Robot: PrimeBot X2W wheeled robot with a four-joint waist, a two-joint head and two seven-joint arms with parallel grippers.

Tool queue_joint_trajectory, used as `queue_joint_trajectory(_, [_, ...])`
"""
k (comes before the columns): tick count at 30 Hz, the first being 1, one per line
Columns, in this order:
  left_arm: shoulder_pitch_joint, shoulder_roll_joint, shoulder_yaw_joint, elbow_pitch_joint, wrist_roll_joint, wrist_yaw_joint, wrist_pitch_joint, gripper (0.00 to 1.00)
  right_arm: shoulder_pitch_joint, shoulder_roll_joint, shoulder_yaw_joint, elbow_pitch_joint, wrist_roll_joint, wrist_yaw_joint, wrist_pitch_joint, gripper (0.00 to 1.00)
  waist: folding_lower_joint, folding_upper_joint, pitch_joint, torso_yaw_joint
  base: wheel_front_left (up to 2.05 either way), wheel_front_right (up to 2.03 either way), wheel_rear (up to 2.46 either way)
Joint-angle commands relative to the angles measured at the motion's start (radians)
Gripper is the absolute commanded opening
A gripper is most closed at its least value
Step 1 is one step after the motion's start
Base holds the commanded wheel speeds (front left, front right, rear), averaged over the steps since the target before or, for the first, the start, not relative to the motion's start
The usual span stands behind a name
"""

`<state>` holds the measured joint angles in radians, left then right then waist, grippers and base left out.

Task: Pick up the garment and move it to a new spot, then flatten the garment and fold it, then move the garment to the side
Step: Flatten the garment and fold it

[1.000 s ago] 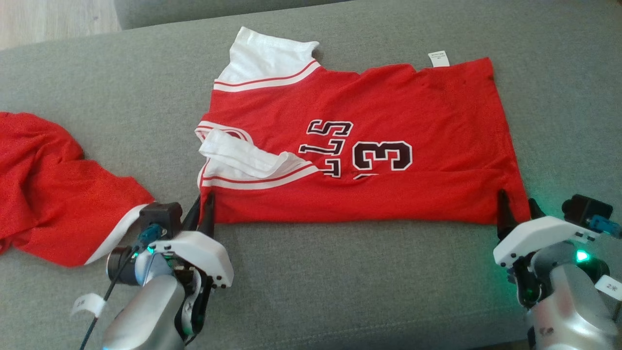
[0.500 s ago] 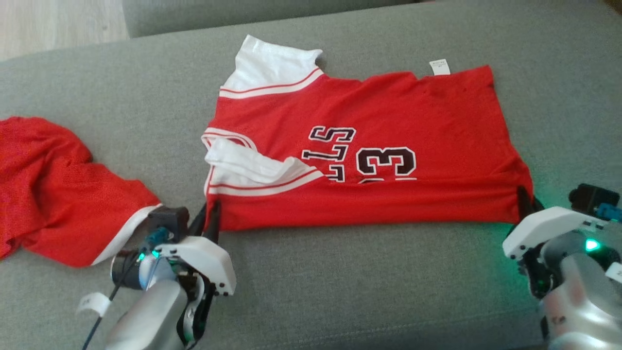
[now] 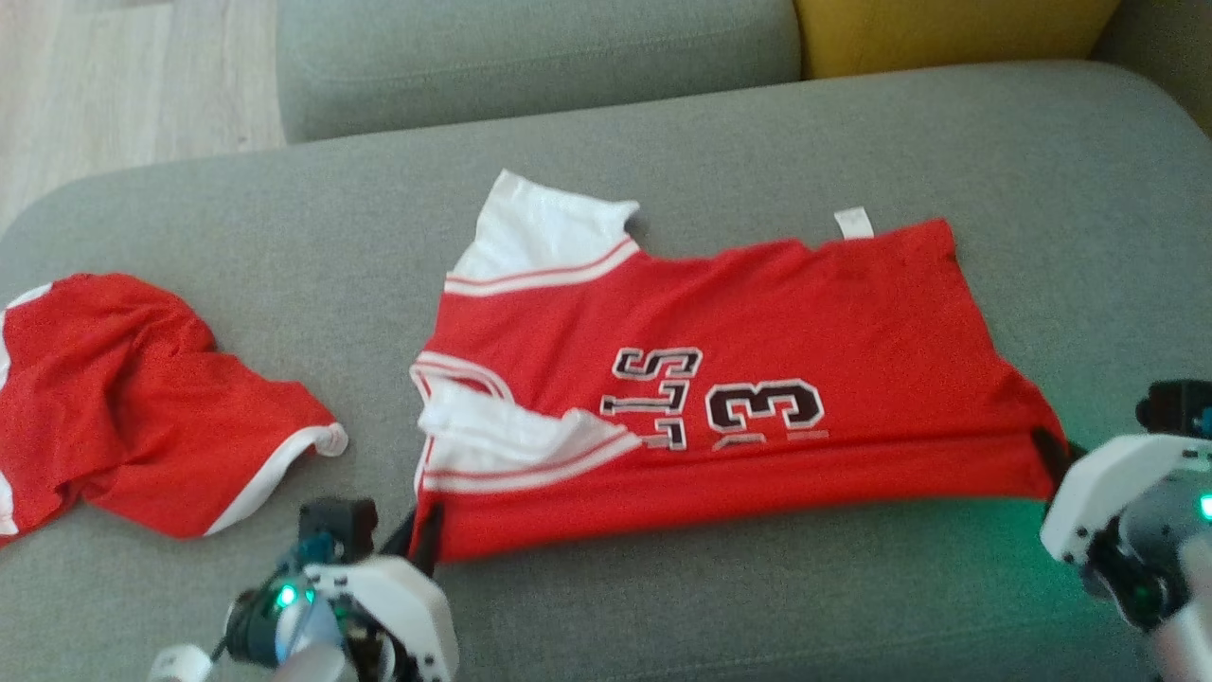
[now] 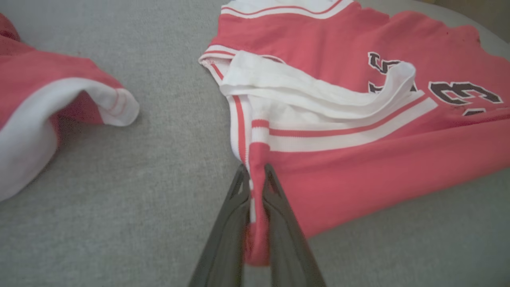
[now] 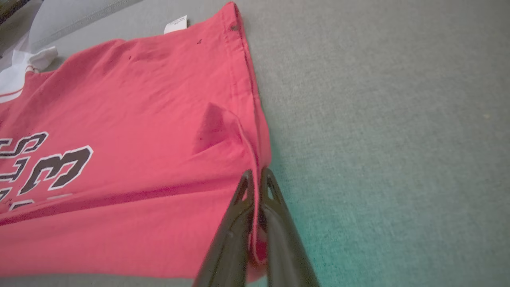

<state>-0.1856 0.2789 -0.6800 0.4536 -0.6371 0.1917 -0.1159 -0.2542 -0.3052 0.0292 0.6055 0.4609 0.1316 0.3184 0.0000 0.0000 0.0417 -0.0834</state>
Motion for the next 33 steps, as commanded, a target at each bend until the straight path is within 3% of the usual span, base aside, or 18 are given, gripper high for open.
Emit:
queue_joint_trajectory(1, [-0.007,0.046,0.029,-0.036,-0.005,-0.001,0.006,0.0,0.013,-0.055,0.016,-0.061,0.019,-0.001,0.039,0.0,0.0,0.0,-0.015,0.002,0.0,0.0,0.0])
queue_joint_trajectory(8, [0.078,0.083,0.008,-0.133,-0.024,0.004,0.057,0.0,0.138,-0.109,-0.023,-0.211,0.063,-0.001,0.209,0.0,0.0,0.0,-0.043,0.001,0.0,0.0,0.0])
queue_joint_trajectory(15, [0.104,0.107,-0.009,-0.189,-0.033,-0.001,0.096,0.0,0.206,-0.086,-0.081,-0.307,0.057,-0.001,0.284,0.0,0.0,0.0,-0.045,-0.002,0.0,0.0,0.0])
queue_joint_trajectory(16, [0.105,0.107,-0.008,-0.195,-0.036,0.001,0.099,0.2,0.212,-0.076,-0.094,-0.318,0.054,-0.001,0.289,0.01,0.0,0.0,-0.044,-0.003,0.0,0.0,0.0])
queue_joint_trajectory(17, [0.105,0.108,-0.009,-0.2,-0.036,0.001,0.103,0.9,0.215,-0.064,-0.109,-0.327,0.052,-0.001,0.294,1.0,0.0,0.0,-0.043,-0.005,0.0,0.0,0.0])
queue_joint_trajectory(18, [0.104,0.111,-0.012,-0.203,-0.035,0.001,0.111,1.0,0.217,-0.054,-0.119,-0.339,0.045,-0.001,0.295,1.0,0.0,0.0,-0.041,-0.007,0.0,0.0,0.0])
queue_joint_trajectory(23, [0.081,0.125,-0.005,-0.224,-0.026,0.016,0.119,1.0,0.202,-0.004,-0.165,-0.401,-0.004,-0.001,0.241,1.0,0.0,0.0,-0.031,-0.022,0.0,0.0,0.0])
queue_joint_trajectory(28, [0.022,0.119,0.052,-0.244,-0.018,0.049,0.054,1.0,0.159,0.042,-0.162,-0.453,-0.034,-0.001,0.116,1.0,0.0,0.0,-0.006,-0.045,0.0,0.0,0.0])
queue_joint_trajectory(33, [-0.103,0.095,0.108,-0.231,-0.019,0.024,-0.036,1.0,0.086,0.058,-0.105,-0.463,-0.072,-0.001,-0.048,1.0,0.0,0.0,0.05,-0.081,0.0,0.0,0.0])
